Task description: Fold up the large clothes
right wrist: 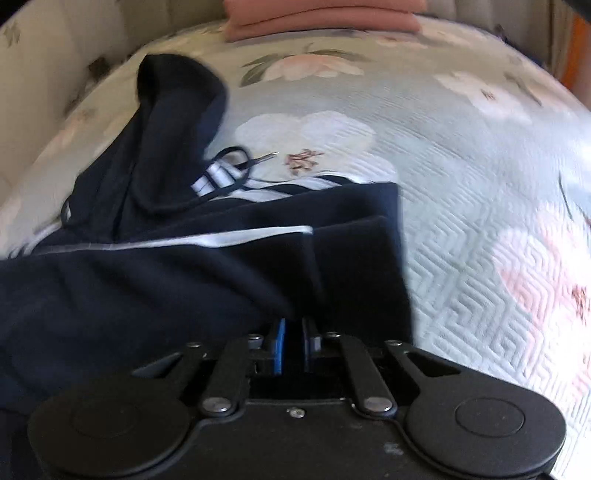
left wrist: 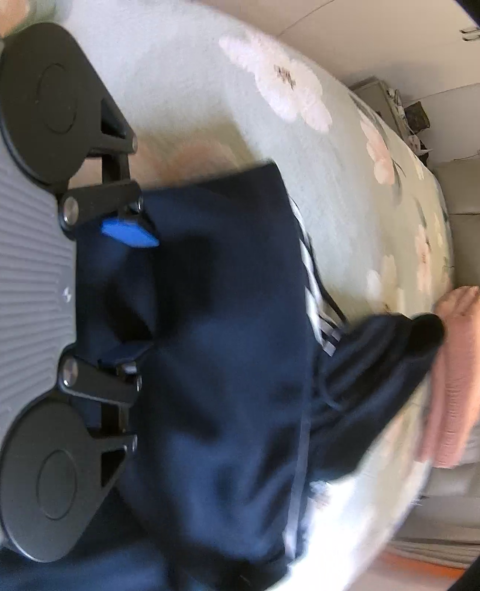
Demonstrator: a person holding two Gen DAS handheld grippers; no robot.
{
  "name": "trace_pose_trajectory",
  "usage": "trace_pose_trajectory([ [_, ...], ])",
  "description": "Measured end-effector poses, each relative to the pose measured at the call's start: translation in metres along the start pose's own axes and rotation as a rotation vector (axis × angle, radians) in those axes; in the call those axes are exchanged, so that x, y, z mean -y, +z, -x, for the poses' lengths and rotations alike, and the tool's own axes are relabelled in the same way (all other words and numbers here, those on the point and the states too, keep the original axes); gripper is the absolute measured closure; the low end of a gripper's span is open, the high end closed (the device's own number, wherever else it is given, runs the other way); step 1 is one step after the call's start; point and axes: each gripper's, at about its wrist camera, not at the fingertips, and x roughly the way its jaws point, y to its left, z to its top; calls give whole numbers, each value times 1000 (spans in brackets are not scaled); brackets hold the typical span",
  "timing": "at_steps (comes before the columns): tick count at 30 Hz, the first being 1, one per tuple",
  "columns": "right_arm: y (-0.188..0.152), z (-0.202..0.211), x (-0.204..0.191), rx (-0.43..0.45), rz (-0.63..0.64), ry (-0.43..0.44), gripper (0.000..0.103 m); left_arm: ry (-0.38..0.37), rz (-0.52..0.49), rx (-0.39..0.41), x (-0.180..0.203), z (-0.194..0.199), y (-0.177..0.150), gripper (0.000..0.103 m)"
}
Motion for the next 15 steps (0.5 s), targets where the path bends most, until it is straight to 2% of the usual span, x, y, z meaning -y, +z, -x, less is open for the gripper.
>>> trace_pose_trajectory([
  [2,-1,8,8,-14,-26,-2,103,-5,40,-18,-12,3,-4,34],
  [4,-5,23,11,-32,-39,-11,103,1,48,-19,-15,12,-3,45],
  [6,-12,42,2,0,9,-10,60,-18,45,16,-11,28,-4,46],
  [7,-20,53,-8,21,47,-8,32,-53,49,27,-9,33,-5,45],
  [8,-26,59,-16,32,80,-1,24,-90,54,35,-5,38,-7,44],
  [11,-44,58,-38,16,172,1,30,-74,17,34,10,38,-13,42],
  [13,-55,55,-47,-5,213,-14,33,-33,-18,9,17,34,-16,46],
  [15,-56,63,-51,28,241,-16,33,-38,-24,29,19,41,-13,46],
])
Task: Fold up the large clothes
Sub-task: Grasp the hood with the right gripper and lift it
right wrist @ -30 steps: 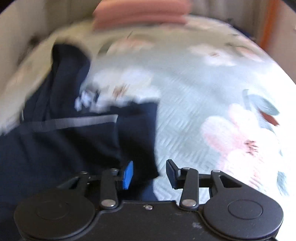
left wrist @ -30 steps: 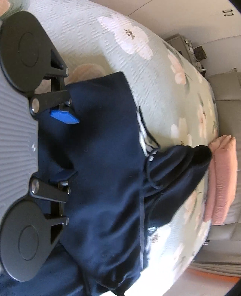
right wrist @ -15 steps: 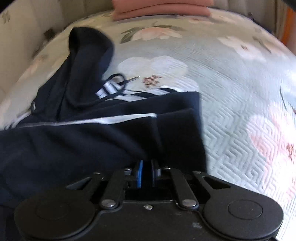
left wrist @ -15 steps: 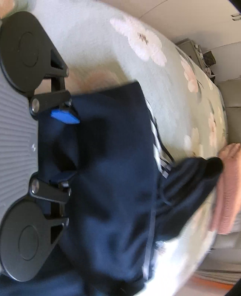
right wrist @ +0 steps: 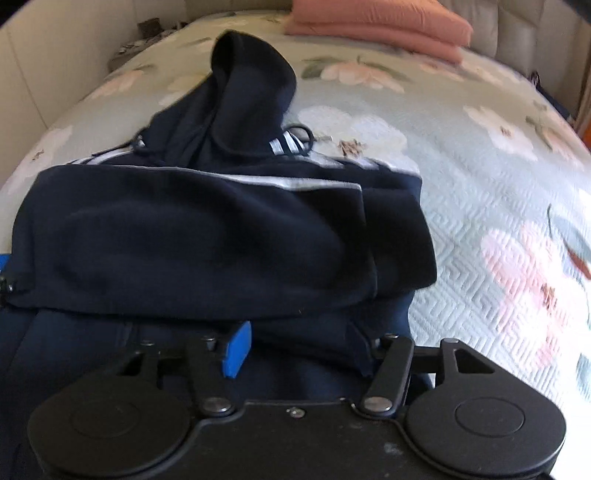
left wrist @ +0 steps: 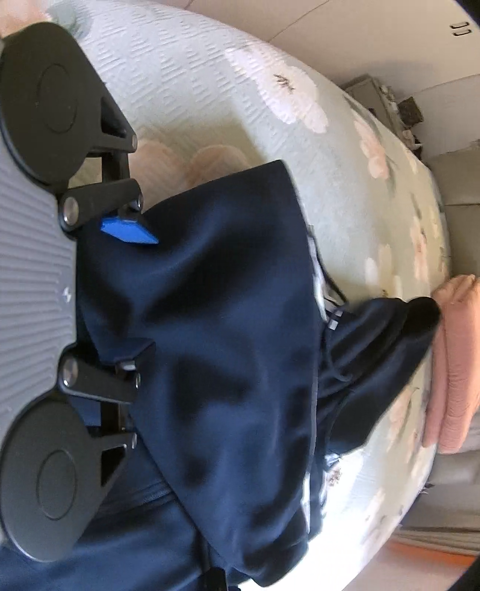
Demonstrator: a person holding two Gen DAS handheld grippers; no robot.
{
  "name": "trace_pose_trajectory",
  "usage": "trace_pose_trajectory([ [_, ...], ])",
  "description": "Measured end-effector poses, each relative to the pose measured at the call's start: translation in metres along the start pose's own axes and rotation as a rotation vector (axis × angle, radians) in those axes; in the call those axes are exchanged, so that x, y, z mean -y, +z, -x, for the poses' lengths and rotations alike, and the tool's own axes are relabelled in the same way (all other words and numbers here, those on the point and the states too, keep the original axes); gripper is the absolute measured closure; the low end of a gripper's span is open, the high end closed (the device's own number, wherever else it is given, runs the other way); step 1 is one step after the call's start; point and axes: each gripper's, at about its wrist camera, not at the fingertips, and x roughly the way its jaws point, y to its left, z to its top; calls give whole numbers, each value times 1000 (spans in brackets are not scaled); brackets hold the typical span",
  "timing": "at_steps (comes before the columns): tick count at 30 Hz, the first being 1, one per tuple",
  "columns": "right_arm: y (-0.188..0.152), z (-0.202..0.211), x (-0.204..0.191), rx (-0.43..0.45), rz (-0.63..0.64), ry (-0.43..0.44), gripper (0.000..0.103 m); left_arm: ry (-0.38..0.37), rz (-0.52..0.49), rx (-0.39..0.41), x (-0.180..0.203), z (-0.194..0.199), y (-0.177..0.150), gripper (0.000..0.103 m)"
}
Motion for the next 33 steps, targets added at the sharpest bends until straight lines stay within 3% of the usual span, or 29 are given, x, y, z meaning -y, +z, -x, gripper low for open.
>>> trace_pose_trajectory([
  [2,10,10,-1,61,25,2,21,-32,12,37,-2,13,7,46],
  [4,32,17,1,123,44,9,21,-63,32,78,-3,23,20,44],
  [8,89,4,2,167,29,51,21,-123,46,137,0,16,55,44],
  [13,169,-50,-3,208,2,68,19,-122,-5,176,12,-16,93,44],
  [17,222,-92,-8,243,-47,131,19,-130,-7,171,7,-40,111,44],
  [27,333,-193,-55,302,13,151,19,-112,37,107,-31,-65,101,44],
  [31,355,-226,-76,286,97,100,19,-111,58,108,-42,-66,93,44],
  [33,362,-237,-87,300,136,10,19,-110,65,108,-44,-67,91,44],
])
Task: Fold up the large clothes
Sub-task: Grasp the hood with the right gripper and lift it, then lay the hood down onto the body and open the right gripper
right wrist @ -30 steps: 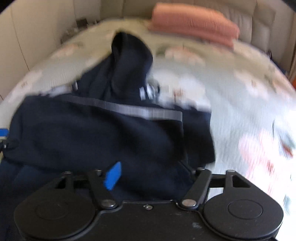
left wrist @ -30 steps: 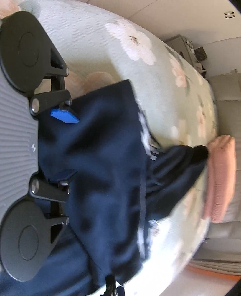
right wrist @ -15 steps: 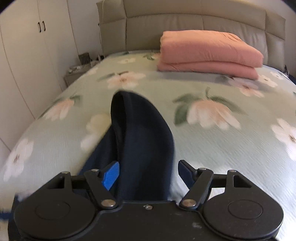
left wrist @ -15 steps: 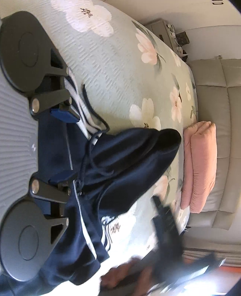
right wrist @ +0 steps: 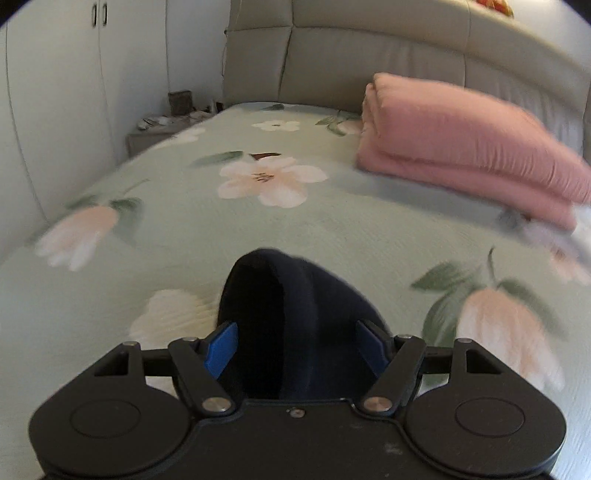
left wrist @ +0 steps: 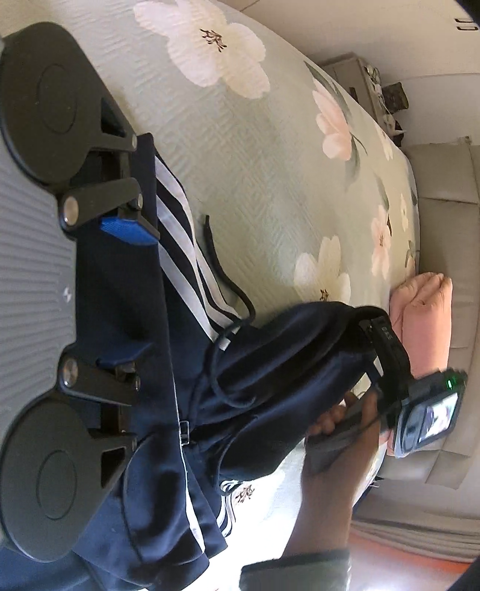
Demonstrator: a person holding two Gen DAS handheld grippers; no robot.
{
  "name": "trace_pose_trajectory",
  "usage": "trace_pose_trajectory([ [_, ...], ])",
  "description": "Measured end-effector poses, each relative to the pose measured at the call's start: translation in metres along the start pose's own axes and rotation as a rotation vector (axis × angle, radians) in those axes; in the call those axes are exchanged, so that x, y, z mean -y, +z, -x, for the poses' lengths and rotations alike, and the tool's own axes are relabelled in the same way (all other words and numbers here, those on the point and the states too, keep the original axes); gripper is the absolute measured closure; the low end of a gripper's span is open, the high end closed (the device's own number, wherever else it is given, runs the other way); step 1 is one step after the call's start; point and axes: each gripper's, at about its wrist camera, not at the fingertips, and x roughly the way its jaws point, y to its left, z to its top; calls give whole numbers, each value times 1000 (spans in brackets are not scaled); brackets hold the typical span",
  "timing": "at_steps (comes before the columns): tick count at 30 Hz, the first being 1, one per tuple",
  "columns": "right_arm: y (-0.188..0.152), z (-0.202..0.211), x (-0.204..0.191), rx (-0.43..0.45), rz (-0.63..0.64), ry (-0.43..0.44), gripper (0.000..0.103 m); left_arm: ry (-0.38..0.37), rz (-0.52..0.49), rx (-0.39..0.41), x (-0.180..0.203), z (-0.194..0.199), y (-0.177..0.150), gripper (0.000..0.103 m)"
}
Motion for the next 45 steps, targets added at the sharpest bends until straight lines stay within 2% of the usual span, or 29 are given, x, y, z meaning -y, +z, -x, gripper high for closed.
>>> trace_pose_trajectory([
  [1,2,-5,-5,0,29,-68,19,0,2,-1,-1,0,-1,44],
  [2,3,-9,-9,5,61,-111,26,0,3,-2,-1,-1,-2,44],
  [3,4,-13,-11,1,91,-133,40,1,3,-5,-1,-2,-3,44],
  [4,5,-16,-11,-14,105,-128,71,3,1,-10,0,-2,-3,44],
  [5,6,-17,-8,-26,103,-119,89,9,-5,-11,1,-2,-4,44],
  [8,4,5,5,29,66,-69,91,17,-22,-5,7,4,-4,44],
  [11,-4,64,25,146,-38,43,91,17,-11,16,10,18,0,44],
  [13,-19,113,29,218,-58,84,91,26,0,34,10,30,0,44],
  [20,-70,276,19,404,-41,157,91,41,42,66,18,78,-6,44],
  [23,-95,344,17,448,-42,176,91,32,50,81,27,101,-11,44],
  [27,-147,432,1,469,-30,186,90,24,44,97,42,129,-21,43],
  [28,-160,446,-4,452,-23,192,86,25,42,98,45,136,-25,41],
  [30,-194,464,-16,356,12,214,65,31,43,92,48,145,-33,39],
  [31,-217,468,-22,282,28,229,37,32,44,82,49,148,-39,39],
  [32,-236,470,-26,219,33,235,26,34,46,72,49,150,-43,39],
  [36,-317,459,-41,-140,112,268,26,43,46,13,49,150,-61,39],
  [37,-329,458,-39,-172,107,259,27,36,48,-1,50,148,-64,39],
  [39,-334,456,-28,-194,53,248,27,1,62,-24,52,143,-65,39],
  [41,-321,446,-11,-174,-32,227,26,-55,86,-25,55,138,-63,39],
  [45,-293,415,25,-143,-322,219,26,-212,210,-57,57,110,-44,39],
])
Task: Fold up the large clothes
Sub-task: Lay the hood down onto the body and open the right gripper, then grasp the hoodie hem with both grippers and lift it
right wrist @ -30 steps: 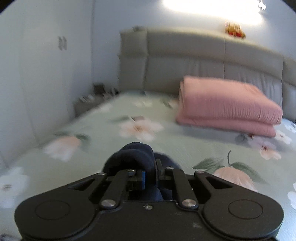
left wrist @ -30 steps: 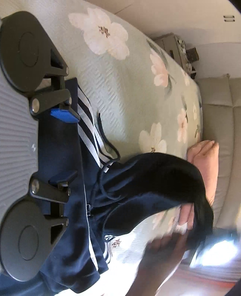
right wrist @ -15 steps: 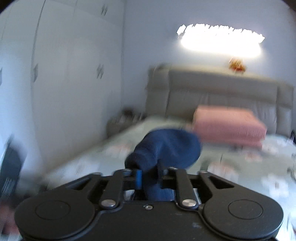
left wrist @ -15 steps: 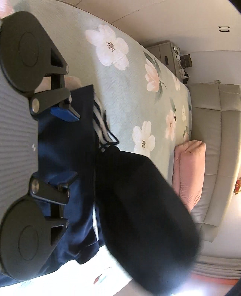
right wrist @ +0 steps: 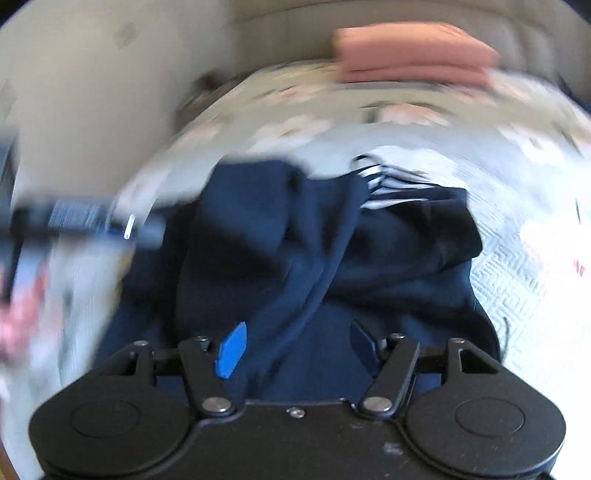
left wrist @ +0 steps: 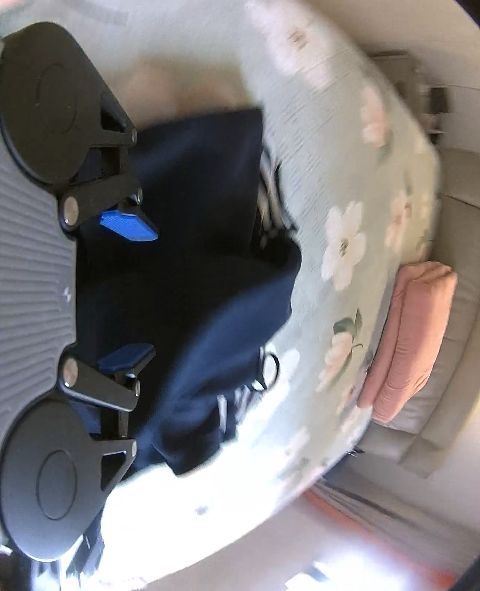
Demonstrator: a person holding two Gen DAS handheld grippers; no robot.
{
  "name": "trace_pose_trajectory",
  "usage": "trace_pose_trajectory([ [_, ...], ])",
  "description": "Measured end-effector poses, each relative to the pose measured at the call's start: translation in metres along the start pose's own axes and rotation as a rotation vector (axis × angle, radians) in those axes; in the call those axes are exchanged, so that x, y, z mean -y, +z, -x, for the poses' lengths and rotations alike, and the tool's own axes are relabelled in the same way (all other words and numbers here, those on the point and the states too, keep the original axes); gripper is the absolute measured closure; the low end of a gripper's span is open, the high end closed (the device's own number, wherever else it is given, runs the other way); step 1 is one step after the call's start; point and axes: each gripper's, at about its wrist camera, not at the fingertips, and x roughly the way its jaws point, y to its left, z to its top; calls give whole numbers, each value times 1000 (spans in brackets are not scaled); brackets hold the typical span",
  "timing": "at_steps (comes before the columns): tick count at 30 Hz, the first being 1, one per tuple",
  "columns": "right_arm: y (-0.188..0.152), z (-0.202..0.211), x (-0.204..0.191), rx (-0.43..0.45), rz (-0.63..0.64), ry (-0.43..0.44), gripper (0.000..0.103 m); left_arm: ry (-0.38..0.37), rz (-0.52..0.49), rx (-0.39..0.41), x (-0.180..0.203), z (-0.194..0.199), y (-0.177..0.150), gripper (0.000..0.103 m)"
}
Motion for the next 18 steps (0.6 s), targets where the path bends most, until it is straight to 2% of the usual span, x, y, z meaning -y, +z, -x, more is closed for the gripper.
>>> trace_pose_trajectory([
  [2,13,-13,18,-1,-152,26,26,-65,87,-15,-5,-14,13,39],
  [5,24,-29,38,-4,-347,67,26,-120,209,-49,-14,-31,29,39],
  [7,32,-38,52,-9,-454,97,26,-142,246,-81,-16,-42,35,39],
  [9,37,-50,57,-31,-503,111,26,-157,251,-119,-13,-54,38,37],
  [12,39,-65,56,-84,-508,108,26,-166,264,-199,-7,-84,40,35],
  [13,39,-70,54,-104,-508,105,26,-165,272,-224,-6,-95,40,38],
  [14,38,-74,54,-112,-507,105,26,-159,275,-236,-5,-106,39,41],
  [15,38,-76,53,-120,-503,106,26,-151,271,-242,-4,-114,38,64],
  [16,37,-77,51,-132,-499,107,26,-141,262,-252,-4,-120,37,99],
  [18,35,-81,54,-151,-511,111,26,-133,258,-234,-6,-116,35,98],
])
